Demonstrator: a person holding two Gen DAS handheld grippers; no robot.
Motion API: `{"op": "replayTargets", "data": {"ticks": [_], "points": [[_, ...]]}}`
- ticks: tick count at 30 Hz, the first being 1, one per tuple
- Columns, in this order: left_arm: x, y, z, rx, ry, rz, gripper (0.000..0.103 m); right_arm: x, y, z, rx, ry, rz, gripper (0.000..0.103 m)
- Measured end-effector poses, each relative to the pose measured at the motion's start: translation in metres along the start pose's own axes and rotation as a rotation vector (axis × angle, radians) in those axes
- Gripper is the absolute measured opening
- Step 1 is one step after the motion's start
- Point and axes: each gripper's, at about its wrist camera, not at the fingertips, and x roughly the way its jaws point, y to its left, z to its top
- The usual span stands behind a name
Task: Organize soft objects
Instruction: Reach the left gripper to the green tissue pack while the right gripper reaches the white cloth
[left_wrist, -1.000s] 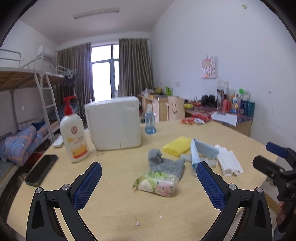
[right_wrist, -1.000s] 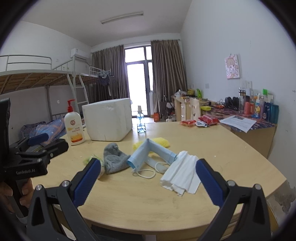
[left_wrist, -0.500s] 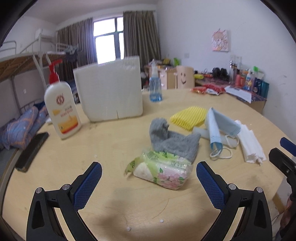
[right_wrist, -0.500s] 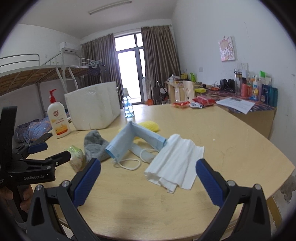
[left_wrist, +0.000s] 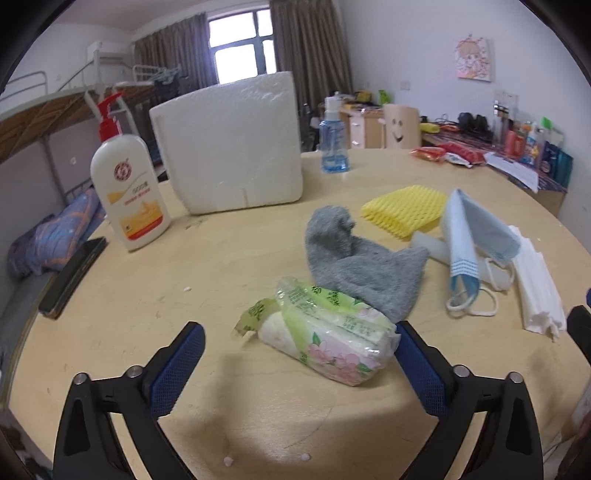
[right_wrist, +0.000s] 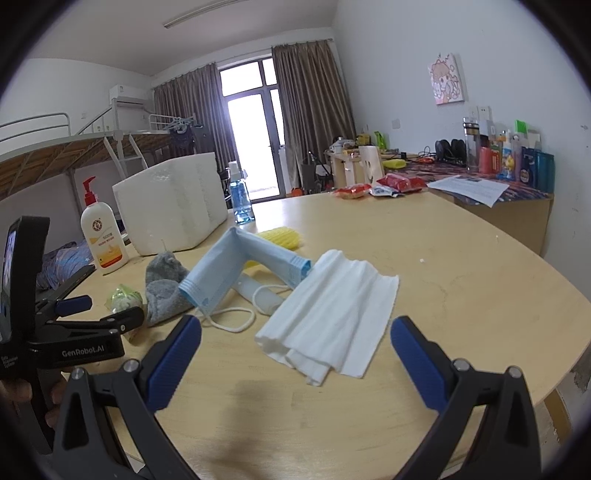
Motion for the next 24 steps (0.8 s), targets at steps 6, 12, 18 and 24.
{"op": "replayTargets", "data": {"ticks": [6, 12, 18, 24], "points": [[0.003, 0.017, -0.003, -0.051, 0.019, 0.032, 0.09, 0.004, -0.005, 0.003, 0.0, 0.013, 0.001, 0.103], [0.01, 0.029, -0.005, -0.045, 0.053, 0.036, 0.071, 0.01, -0.005, 0.005, 0.008, 0.047, -0.039, 0.103], [0.011, 0.031, -0.006, -0.044, 0.076, -0.015, 0.068, 0.017, -0.004, 0.007, 0.024, 0.085, -0.098, 0.103], [0.011, 0.028, -0.005, -0.031, 0.071, -0.004, 0.067, 0.031, 0.001, 0.008, 0.017, 0.153, -0.136, 0.103]]}}
